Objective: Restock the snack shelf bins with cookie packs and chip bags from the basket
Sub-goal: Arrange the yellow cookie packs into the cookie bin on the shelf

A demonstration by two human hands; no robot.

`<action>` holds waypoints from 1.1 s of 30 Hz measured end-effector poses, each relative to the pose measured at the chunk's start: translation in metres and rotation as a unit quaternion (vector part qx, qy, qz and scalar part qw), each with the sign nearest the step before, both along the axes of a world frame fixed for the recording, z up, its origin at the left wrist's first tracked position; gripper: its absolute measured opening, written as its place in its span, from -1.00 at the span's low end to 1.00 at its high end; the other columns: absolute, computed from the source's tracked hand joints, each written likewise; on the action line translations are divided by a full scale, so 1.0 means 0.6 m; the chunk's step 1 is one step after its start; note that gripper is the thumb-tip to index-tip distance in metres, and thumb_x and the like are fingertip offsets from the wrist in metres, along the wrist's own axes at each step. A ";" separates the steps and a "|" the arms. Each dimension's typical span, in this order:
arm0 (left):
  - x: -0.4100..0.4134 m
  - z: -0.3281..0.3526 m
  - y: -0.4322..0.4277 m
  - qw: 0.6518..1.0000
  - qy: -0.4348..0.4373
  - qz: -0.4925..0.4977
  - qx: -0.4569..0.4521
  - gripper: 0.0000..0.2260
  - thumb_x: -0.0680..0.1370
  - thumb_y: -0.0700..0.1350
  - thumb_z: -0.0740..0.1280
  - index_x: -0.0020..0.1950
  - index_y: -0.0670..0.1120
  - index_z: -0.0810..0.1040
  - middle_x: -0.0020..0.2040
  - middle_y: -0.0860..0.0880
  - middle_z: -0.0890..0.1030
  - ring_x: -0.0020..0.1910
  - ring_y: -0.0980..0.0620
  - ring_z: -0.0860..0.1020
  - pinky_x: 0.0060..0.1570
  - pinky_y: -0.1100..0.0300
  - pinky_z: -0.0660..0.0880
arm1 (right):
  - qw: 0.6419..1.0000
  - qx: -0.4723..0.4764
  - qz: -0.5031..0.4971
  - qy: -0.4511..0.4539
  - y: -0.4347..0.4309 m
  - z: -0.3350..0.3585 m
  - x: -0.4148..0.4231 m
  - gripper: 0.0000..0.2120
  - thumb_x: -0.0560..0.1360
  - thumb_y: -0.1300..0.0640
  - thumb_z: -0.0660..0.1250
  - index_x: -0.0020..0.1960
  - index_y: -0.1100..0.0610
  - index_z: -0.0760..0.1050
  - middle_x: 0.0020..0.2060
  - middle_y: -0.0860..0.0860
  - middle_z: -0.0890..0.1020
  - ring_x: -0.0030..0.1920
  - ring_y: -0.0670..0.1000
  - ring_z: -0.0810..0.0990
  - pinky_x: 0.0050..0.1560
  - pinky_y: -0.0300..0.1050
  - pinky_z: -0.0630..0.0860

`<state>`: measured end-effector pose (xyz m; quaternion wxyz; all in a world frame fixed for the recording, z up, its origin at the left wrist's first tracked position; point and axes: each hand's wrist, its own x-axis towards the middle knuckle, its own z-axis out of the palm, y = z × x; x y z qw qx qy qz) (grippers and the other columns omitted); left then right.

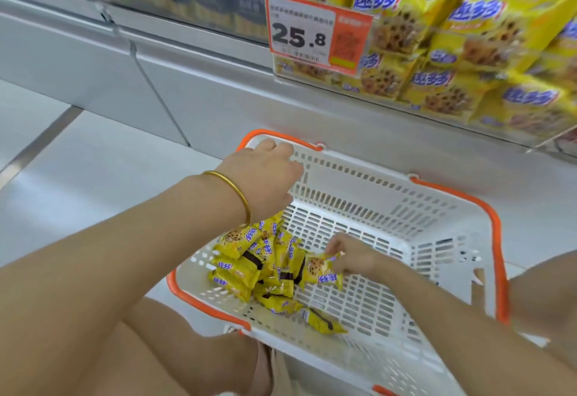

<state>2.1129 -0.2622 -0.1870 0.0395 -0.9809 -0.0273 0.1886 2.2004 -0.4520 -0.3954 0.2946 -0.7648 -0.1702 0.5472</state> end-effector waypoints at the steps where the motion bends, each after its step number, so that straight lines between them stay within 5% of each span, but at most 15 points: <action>1: 0.003 0.002 -0.004 1.000 0.013 0.003 -0.013 -0.64 0.60 0.01 0.17 0.39 -0.01 0.32 0.38 -0.05 0.29 0.34 -0.07 0.29 0.21 0.02 0.40 | 0.999 0.031 -0.010 0.017 -0.006 0.034 0.019 -0.66 0.40 0.49 0.26 -0.07 0.07 0.37 0.06 0.07 0.45 -0.22 -0.04 0.47 -0.33 -0.22 0.43; 8: 0.037 0.025 -0.054 0.985 0.057 0.050 -0.155 -0.57 0.59 0.07 0.21 0.40 -0.08 0.34 0.33 -0.08 0.45 0.27 -0.04 0.44 0.17 0.18 0.35 | 0.982 0.187 0.010 -0.003 -0.006 0.256 0.071 -0.55 0.37 0.59 0.28 0.02 0.09 0.40 -0.08 0.04 0.50 -0.10 0.06 0.48 -0.17 -0.21 0.48; 13: 0.063 0.067 -0.094 0.959 -0.012 0.076 -0.273 -0.66 0.52 0.02 0.35 0.22 -0.13 0.52 0.08 -0.08 0.61 0.02 -0.01 0.56 -0.09 0.21 0.43 | 0.956 0.281 -0.066 -0.057 -0.034 0.354 0.058 -0.62 0.40 0.56 0.28 0.05 0.16 0.38 -0.23 0.06 0.60 -0.32 -0.06 0.54 -0.28 -0.24 0.47; 17: 0.083 0.115 -0.089 0.877 -0.169 0.150 -0.424 -0.79 0.48 -0.06 0.40 0.03 -0.13 0.51 -0.25 -0.01 0.55 -0.28 0.06 0.50 -0.24 0.20 0.43 | 0.881 0.387 -0.269 -0.042 -0.054 0.409 0.041 -0.78 0.47 0.27 0.35 0.08 0.18 0.40 -0.21 0.05 0.62 -0.27 -0.06 0.63 -0.31 -0.24 0.52; 21: 0.106 0.159 -0.092 0.765 -0.271 0.184 -0.554 -0.89 0.52 -0.13 0.36 -0.05 -0.13 0.47 -0.16 -0.13 0.61 -0.23 0.04 0.53 -0.11 0.08 0.50 | 0.843 0.427 -0.297 -0.135 -0.040 0.461 0.042 -0.67 0.35 0.15 0.48 0.02 0.02 0.41 -0.23 -0.05 0.64 -0.22 -0.10 0.61 -0.25 -0.21 0.52; 24: 0.123 0.181 -0.091 0.740 -0.393 0.174 -0.517 -0.89 0.54 -0.11 0.34 0.03 -0.09 0.51 -0.09 -0.01 0.58 -0.15 0.10 0.53 -0.10 0.22 0.49 | 0.801 0.422 -0.300 -0.299 -0.013 0.514 0.079 -0.74 0.44 0.23 0.42 0.03 0.04 0.42 -0.13 0.08 0.62 -0.20 -0.08 0.59 -0.24 -0.21 0.53; 27: 0.134 0.192 -0.068 0.763 -0.526 0.163 -0.339 -0.85 0.54 -0.12 0.31 0.09 -0.08 0.55 -0.03 0.04 0.52 -0.02 0.03 0.50 0.03 0.21 0.46 | 0.762 0.364 -0.216 -0.490 0.016 0.570 0.124 -0.74 0.44 0.24 0.38 0.11 0.06 0.50 0.01 -0.02 0.60 0.02 -0.06 0.56 0.03 -0.16 0.51; 29: 0.143 0.189 -0.050 0.781 -0.537 0.162 -0.276 -0.83 0.52 -0.18 0.29 0.09 -0.08 0.54 -0.02 0.05 0.51 0.09 -0.09 0.48 0.12 -0.02 0.43 | 0.760 0.295 -0.133 -0.564 0.041 0.590 0.148 -0.72 0.45 0.22 0.36 0.15 0.05 0.53 0.03 -0.08 0.57 0.10 -0.10 0.52 0.07 -0.26 0.41; 33: 0.159 0.175 -0.035 0.797 -0.504 0.161 -0.292 -0.70 0.50 -0.30 0.23 0.23 -0.11 0.41 0.11 -0.01 0.53 0.18 -0.10 0.41 0.17 -0.07 0.39 | 0.731 0.239 -0.101 -0.631 0.083 0.591 0.186 -0.72 0.49 0.17 0.34 0.19 0.03 0.50 0.13 -0.02 0.56 0.16 -0.05 0.50 0.04 -0.27 0.31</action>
